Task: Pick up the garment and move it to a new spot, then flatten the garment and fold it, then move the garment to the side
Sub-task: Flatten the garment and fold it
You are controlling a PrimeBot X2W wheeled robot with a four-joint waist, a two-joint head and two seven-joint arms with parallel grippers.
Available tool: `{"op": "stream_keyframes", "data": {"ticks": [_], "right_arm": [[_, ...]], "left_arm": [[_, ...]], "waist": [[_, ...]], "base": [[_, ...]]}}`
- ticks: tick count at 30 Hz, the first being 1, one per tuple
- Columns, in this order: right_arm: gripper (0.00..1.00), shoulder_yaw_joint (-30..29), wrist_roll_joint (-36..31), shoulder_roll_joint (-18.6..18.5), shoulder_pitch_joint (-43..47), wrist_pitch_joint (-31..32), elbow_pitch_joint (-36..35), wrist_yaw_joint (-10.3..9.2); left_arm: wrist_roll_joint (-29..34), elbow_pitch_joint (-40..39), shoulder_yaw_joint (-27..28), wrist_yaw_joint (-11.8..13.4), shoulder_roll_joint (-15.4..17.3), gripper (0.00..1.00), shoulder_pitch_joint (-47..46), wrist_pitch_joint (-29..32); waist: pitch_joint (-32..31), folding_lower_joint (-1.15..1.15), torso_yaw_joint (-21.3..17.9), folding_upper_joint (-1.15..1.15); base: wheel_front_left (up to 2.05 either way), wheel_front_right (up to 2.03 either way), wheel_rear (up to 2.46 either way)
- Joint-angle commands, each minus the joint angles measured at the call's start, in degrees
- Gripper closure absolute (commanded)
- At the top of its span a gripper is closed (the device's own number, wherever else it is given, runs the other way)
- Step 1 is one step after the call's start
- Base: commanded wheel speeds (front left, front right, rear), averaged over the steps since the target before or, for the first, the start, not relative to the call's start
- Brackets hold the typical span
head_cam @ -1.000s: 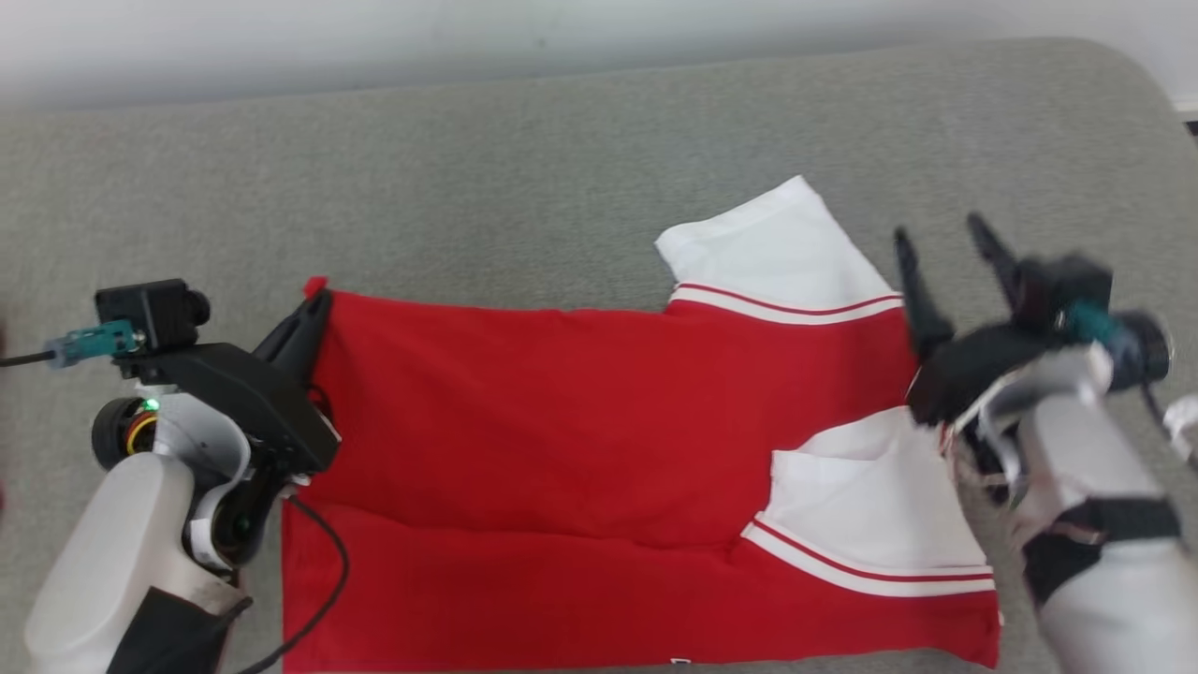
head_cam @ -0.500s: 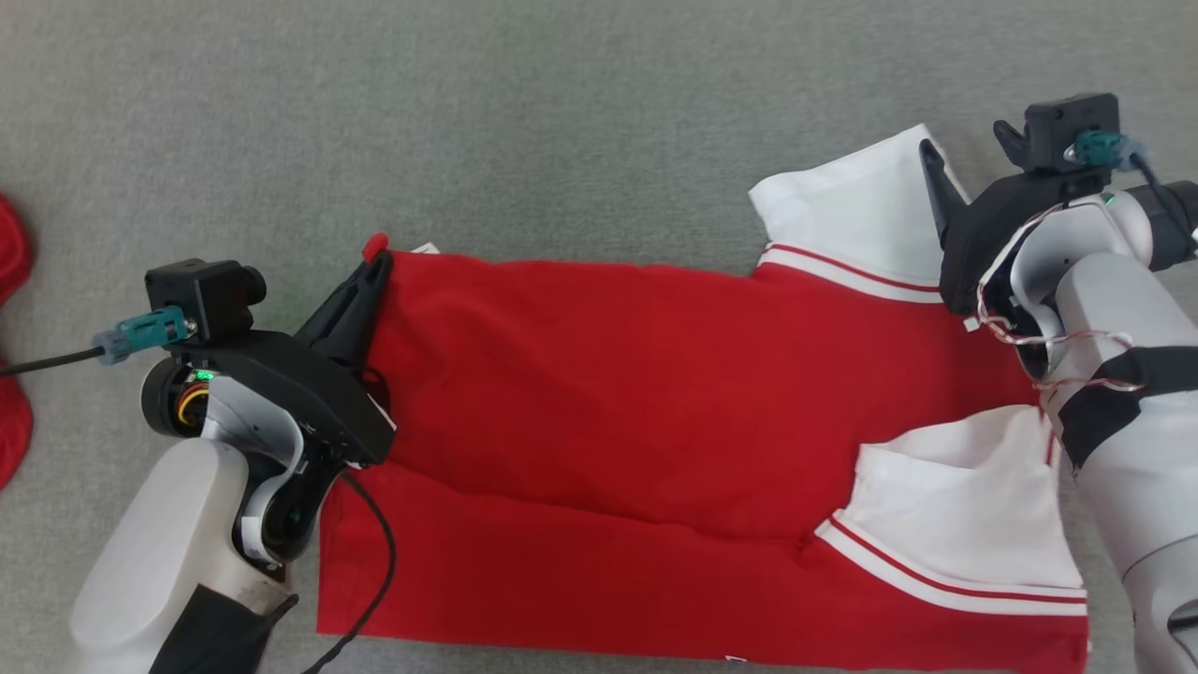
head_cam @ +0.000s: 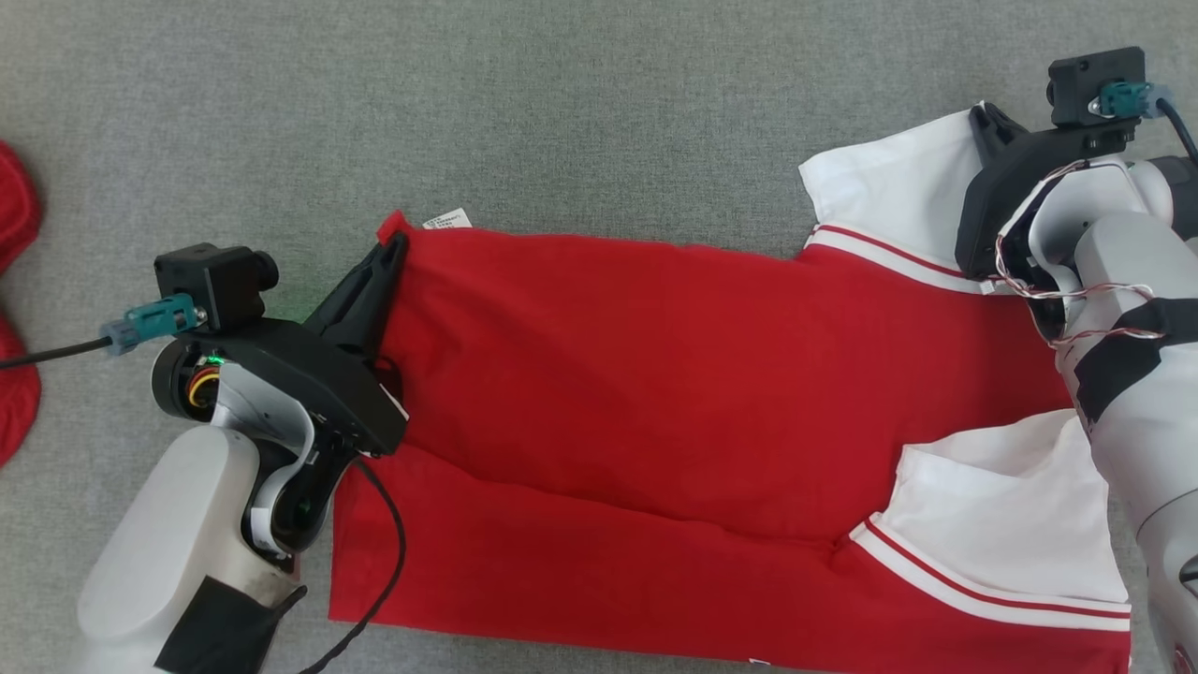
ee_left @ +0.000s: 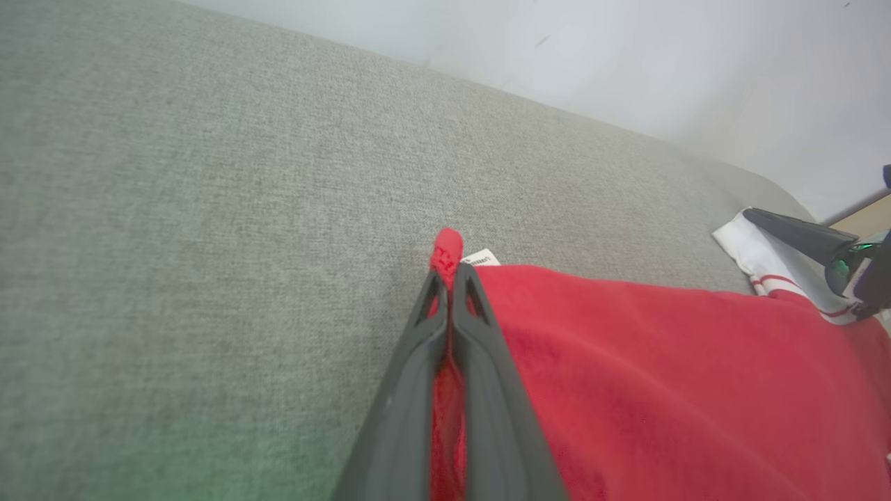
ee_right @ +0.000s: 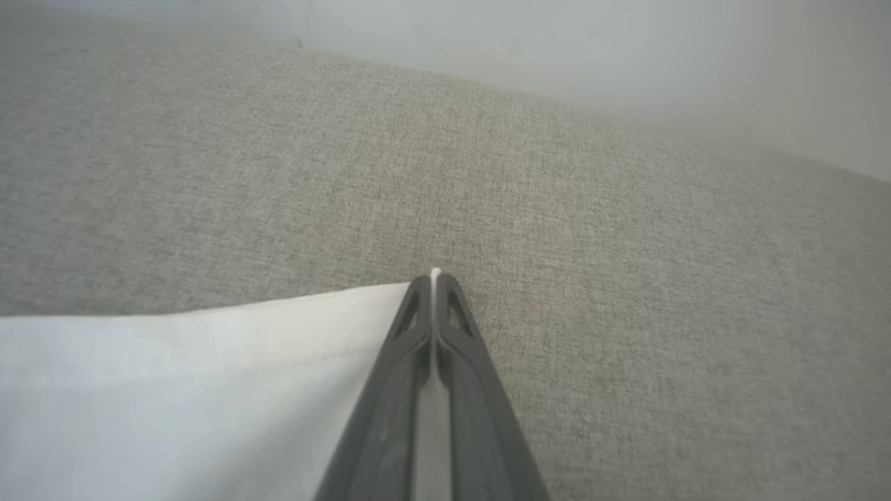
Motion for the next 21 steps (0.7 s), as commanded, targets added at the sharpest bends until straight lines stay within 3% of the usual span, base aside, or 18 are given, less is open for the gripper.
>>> {"op": "stream_keyframes", "data": {"ticks": [1, 12, 21], "right_arm": [[1.0, 0.2, 0.5, -0.1, -0.3, -0.4, 0.6, -0.14], [1.0, 1.3, 3.9, 1.1, 0.1, -9.6, 0.9, -0.13], [1.0, 4.1, 9.8, 0.7, 8.6, -17.1, -6.1, -0.13]], "left_arm": [[-0.1, 0.1, 0.1, -0.3, 0.2, 1.0, -0.3, -0.5], [-1.7, 3.7, 1.1, -0.4, 0.6, 1.0, 2.9, -3.6], [-3.0, 4.8, 2.3, 0.3, 0.4, 1.0, 7.5, -7.0]], "waist": [[-0.1, -0.01, -0.2, -0.01], [-5.4, -0.01, -3.3, -0.01], [-10.3, -0.01, -6.1, -0.01]], "base": [[0.0, 0.0, 0.0], [0.0, 0.0, 0.0], [0.0, 0.0, 0.0]]}}
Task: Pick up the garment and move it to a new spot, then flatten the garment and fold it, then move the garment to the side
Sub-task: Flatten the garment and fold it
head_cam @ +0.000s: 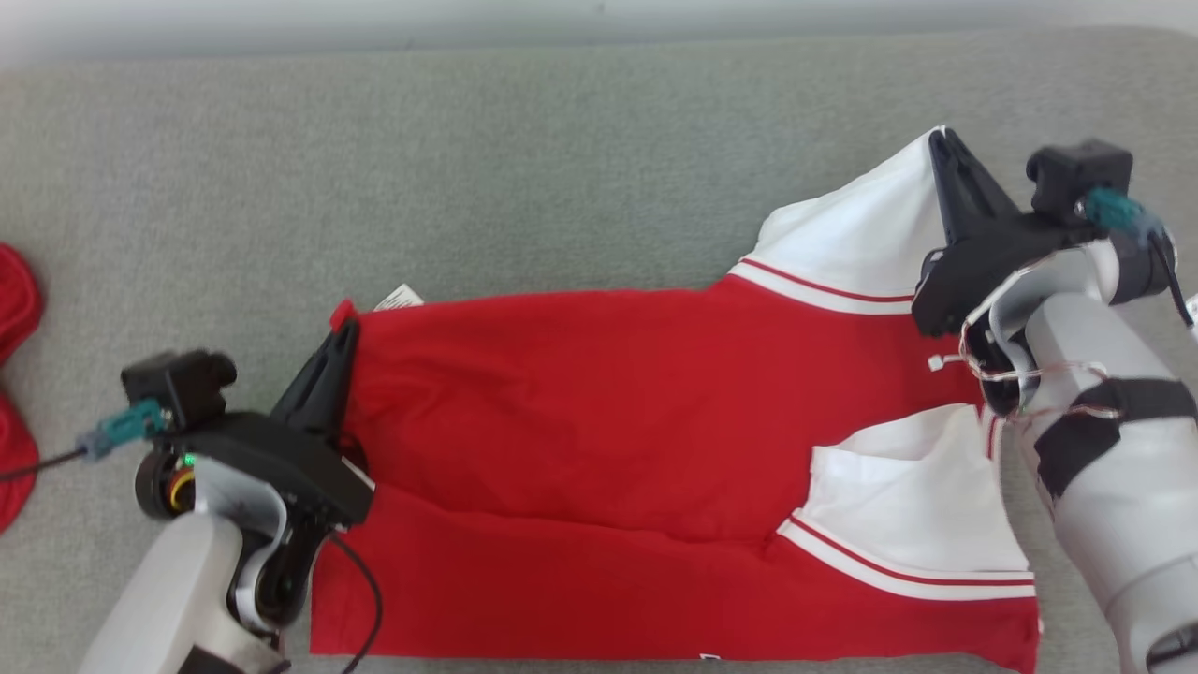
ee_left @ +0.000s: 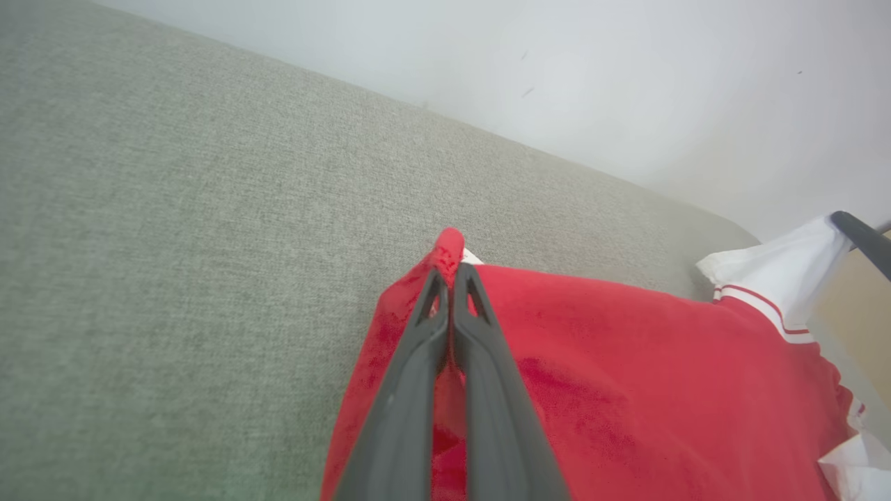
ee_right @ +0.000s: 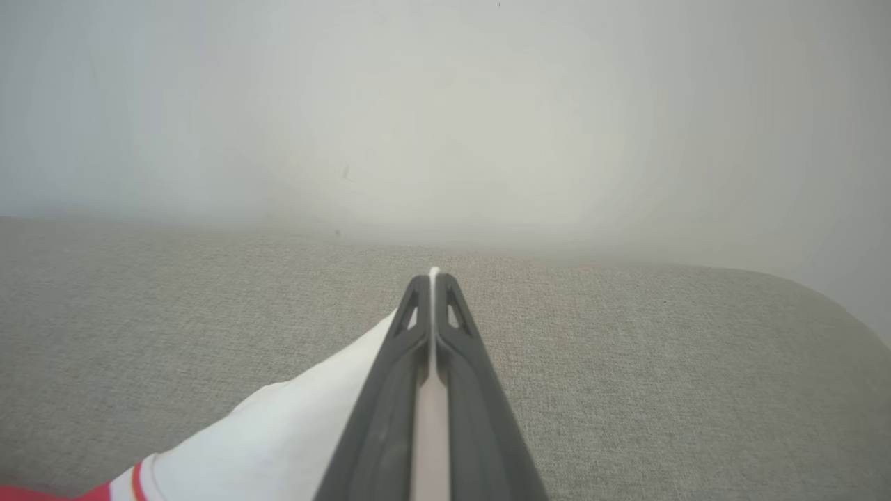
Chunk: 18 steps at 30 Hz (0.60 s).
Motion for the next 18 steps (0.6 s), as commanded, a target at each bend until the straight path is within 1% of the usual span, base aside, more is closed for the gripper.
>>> {"op": "stream_keyframes", "data": {"ticks": [1, 4, 7, 9, 14, 18], "right_arm": [[1.0, 0.1, 0.9, -0.6, 1.8, -0.7, -1.8, -0.13], [1.0, 0.3, 3.5, -1.6, 7.5, -1.4, -7.8, -0.13], [1.0, -0.9, 5.4, -3.5, 14.2, -1.7, -14.4, -0.13], [1.0, -1.9, 6.4, -4.1, 19.6, -1.7, -19.1, -0.13], [1.0, -6.1, 7.9, -4.2, 33.0, -1.7, -29.3, -0.13], [1.0, -9.8, 8.6, -3.2, 41.2, -1.3, -33.9, -0.13]], "left_arm": [[-0.3, -0.1, 0.3, 0.4, 0.1, 1.0, 1.5, -0.6], [-0.7, -0.1, 0.5, 0.5, 0.2, 1.0, 3.7, -1.6], [-1.0, 0.0, 0.7, 0.8, -0.1, 1.0, 6.0, -2.5], [-1.2, 0.1, 0.8, 0.9, -0.1, 1.0, 7.1, -3.2], [-2.0, -0.5, 1.4, 1.2, -0.7, 1.0, 10.4, -5.5], [-2.4, -2.4, 1.9, 1.8, -1.3, 1.0, 14.0, -7.6]], "waist": [[-2.2, 0.01, -1.9, 0.0], [-3.6, 0.01, -2.3, 0.0], [-5.2, 0.01, -2.6, 0.0], [-6.0, 0.01, -2.7, 0.0], [-8.2, 0.01, -2.8, 0.0], [-9.1, 0.01, -3.0, 0.0]], "base": [[0.0, 0.0, 0.0], [0.0, 0.0, 0.0], [0.0, 0.0, 0.0], [0.0, 0.0, 0.0], [0.0, 0.0, 0.0], [0.0, 0.0, 0.0]]}}
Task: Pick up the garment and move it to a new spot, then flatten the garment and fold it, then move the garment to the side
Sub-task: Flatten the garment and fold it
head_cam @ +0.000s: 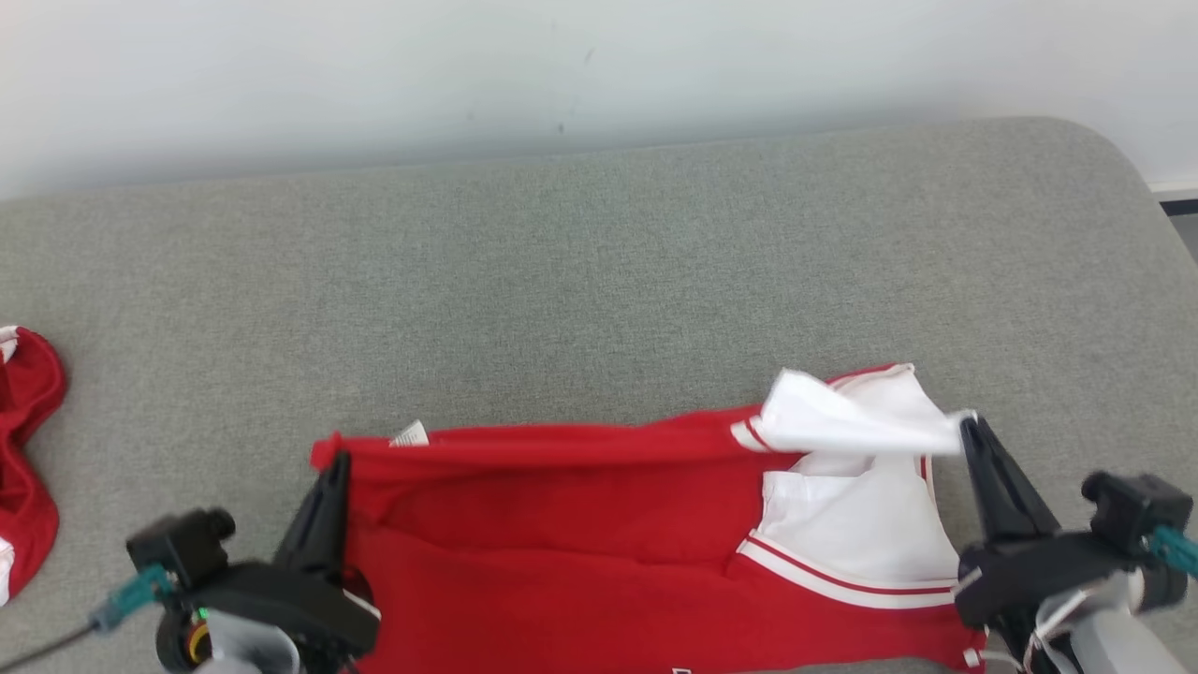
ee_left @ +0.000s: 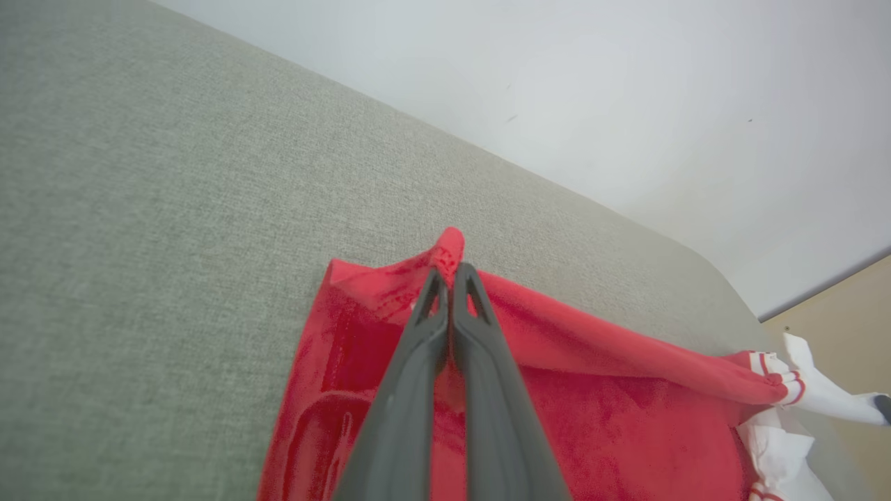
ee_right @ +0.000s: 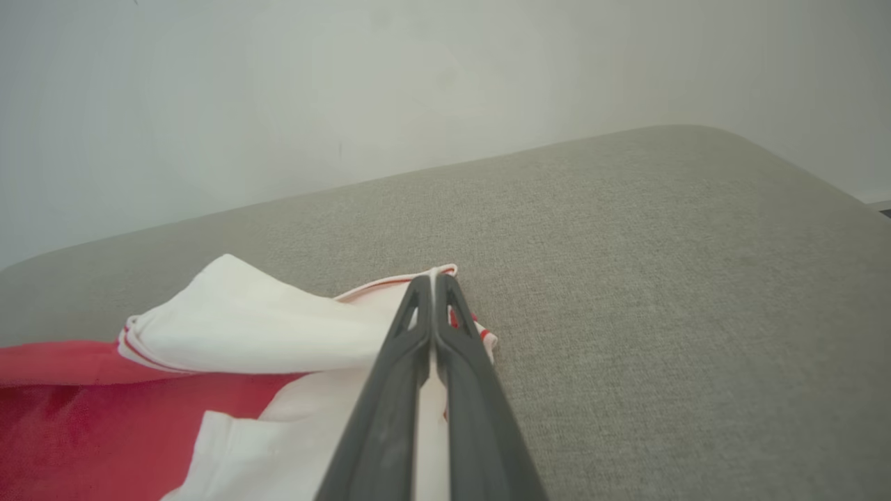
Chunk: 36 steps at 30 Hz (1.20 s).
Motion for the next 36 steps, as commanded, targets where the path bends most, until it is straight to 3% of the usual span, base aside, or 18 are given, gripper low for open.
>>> {"op": "stream_keyframes", "data": {"ticks": [1, 12, 16, 17, 18, 19, 20, 26, 36], "right_arm": [[1.0, -1.1, -0.3, 0.3, 1.8, 0.4, -1.0, -0.13], [1.0, -11.1, -3.4, 5.2, 15.9, 3.6, -6.3, -0.14], [1.0, -11.5, -4.7, 6.3, 17.6, 5.2, -6.8, -0.14], [0.81, -11.5, -5.0, 6.6, 17.6, 5.5, -7.0, -0.14], [0.12, -11.6, -5.4, 6.8, 17.7, 5.7, -7.2, -0.14], [0.0, -11.7, -5.6, 6.9, 17.7, 5.9, -7.4, -0.14], [0.0, -11.8, -5.7, 6.9, 17.7, 6.1, -7.6, -0.14], [0.0, -11.9, -6.5, 6.2, 17.1, 7.1, -8.9, -0.14], [0.0, -10.8, -9.7, 4.1, 11.1, 13.1, -3.9, -0.14]], "left_arm": [[-0.2, -0.8, 0.1, 0.3, -0.4, 1.0, 1.9, -0.8], [0.9, -2.3, -1.1, 2.0, -3.8, 1.0, 8.6, -4.2], [1.6, -0.9, -1.3, 2.1, -4.3, 1.0, 9.4, -4.8], [1.9, -0.6, -1.3, 2.0, -4.2, 1.0, 9.3, -4.9], [2.3, -0.3, -1.3, 2.0, -4.2, 0.6, 9.1, -5.1], [2.7, -0.1, -1.3, 2.1, -4.3, 0.15, 9.1, -5.3], [3.4, 0.1, -1.3, 2.3, -4.3, 0.0, 9.0, -5.4], [8.5, -0.1, 1.0, 2.4, -4.0, 0.0, 9.2, -6.2], [28.4, -9.4, 13.0, 3.2, -9.1, 0.0, 14.8, -6.1]], "waist": [[-0.6, 0.02, -0.2, 0.01], [-1.8, 0.02, 2.6, 0.01], [-2.3, 0.02, 2.6, 0.01], [-2.4, 0.02, 2.6, 0.01], [-2.6, 0.02, 2.6, 0.01], [-2.7, 0.02, 2.6, 0.01], [-2.9, 0.02, 2.7, 0.01], [-4.0, 0.02, 3.0, 0.01], [-4.7, 0.02, 4.2, 0.01]], "base": [[0.0, 0.0, 0.0], [0.0, 0.0, 0.0], [0.0, 0.0, 0.0], [0.0, 0.0, 0.0], [0.0, 0.0, 0.0], [0.0, 0.0, 0.0], [0.0, 0.0, 0.0], [0.0, 0.0, 0.0], [0.0, 0.0, 0.0]]}}
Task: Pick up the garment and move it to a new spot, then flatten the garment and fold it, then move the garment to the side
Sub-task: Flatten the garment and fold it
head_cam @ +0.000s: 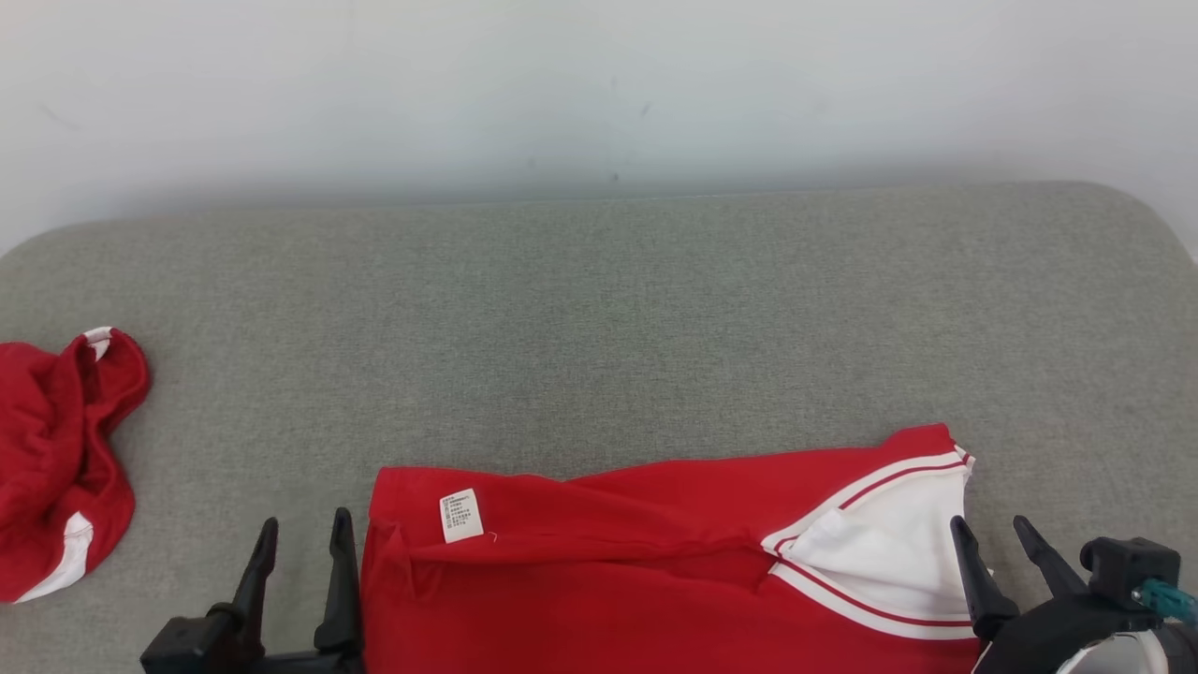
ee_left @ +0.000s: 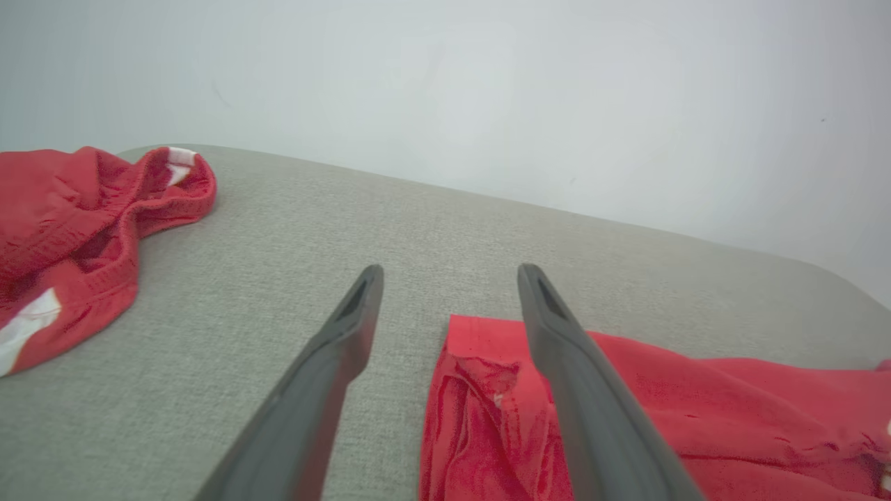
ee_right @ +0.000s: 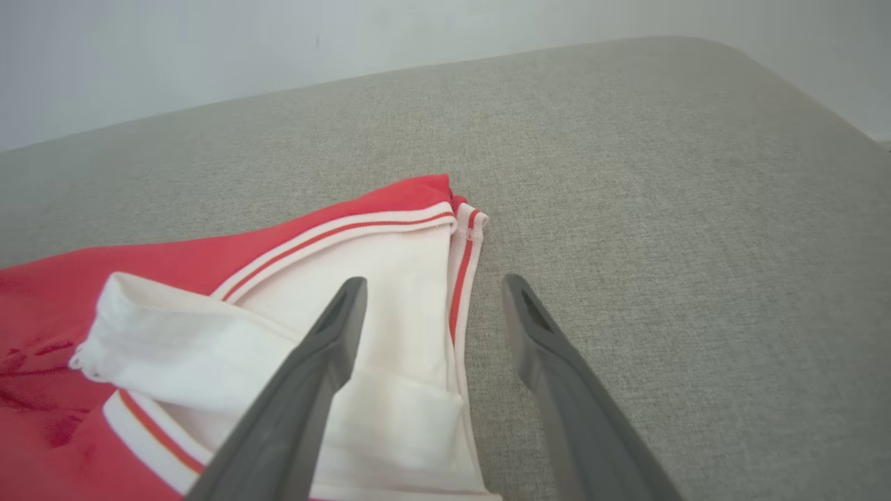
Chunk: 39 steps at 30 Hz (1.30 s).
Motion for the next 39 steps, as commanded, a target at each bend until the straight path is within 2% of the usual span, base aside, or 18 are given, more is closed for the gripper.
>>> {"op": "stream_keyframes", "data": {"ticks": [1, 9, 16, 18, 19, 20, 26, 39], "right_arm": [[0.0, 0.2, -0.7, -0.2, -1.2, 1.0, 1.5, -0.14], [0.0, 0.7, -1.8, -0.5, -4.2, 4.2, 8.7, -0.14], [0.0, 2.8, -0.6, 0.1, -5.2, 6.7, 13.5, -0.14], [0.51, 3.6, 0.4, 0.5, -5.2, 7.3, 14.1, -0.14], [0.68, 4.0, 0.7, 0.5, -5.2, 7.6, 14.2, -0.14], [1.0, 4.4, 1.0, 0.4, -5.2, 7.7, 14.3, -0.14], [1.0, 4.3, 3.4, -1.5, -6.6, 7.2, 15.5, -0.19], [1.0, -3.6, 2.9, -11.8, -10.5, 5.2, 18.2, -0.15]], "left_arm": [[2.4, -0.9, 1.5, -0.4, -0.8, 0.0, 1.5, -0.2], [10.3, -2.8, 5.7, -0.7, -3.4, 0.0, 3.2, -0.2], [11.9, -2.8, 8.0, -0.6, -4.4, 0.0, 4.6, -0.2], [11.6, -2.6, 8.2, -0.6, -4.5, 0.0, 5.2, -0.2], [11.1, -2.5, 8.1, -0.5, -4.5, 0.0, 5.2, -0.2], [10.8, -2.5, 8.0, -0.5, -4.5, 0.0, 5.3, -0.2], [10.5, -2.2, 7.5, -0.1, -4.5, 0.0, 6.1, -0.2], [11.4, -2.0, 7.3, -0.3, -4.5, 0.0, 7.2, -0.2]], "waist": [[-0.1, 0.0, 0.6, 0.0], [0.3, 0.0, 2.6, 0.0], [0.5, 0.0, 3.3, 0.0], [0.4, 0.0, 3.2, 0.0], [0.3, 0.0, 3.2, 0.0], [0.2, 0.0, 3.1, 0.0], [-0.3, 0.0, 2.7, 0.0], [-2.1, 0.0, 1.3, 0.0]], "base": [[0.0, 0.0, 0.0], [0.0, 0.0, 0.0], [0.0, 0.0, 0.0], [0.0, 0.0, 0.0], [0.0, 0.0, 0.0], [0.0, 0.0, 0.0], [0.0, 0.0, 0.0], [0.0, 0.0, 0.0]]}}
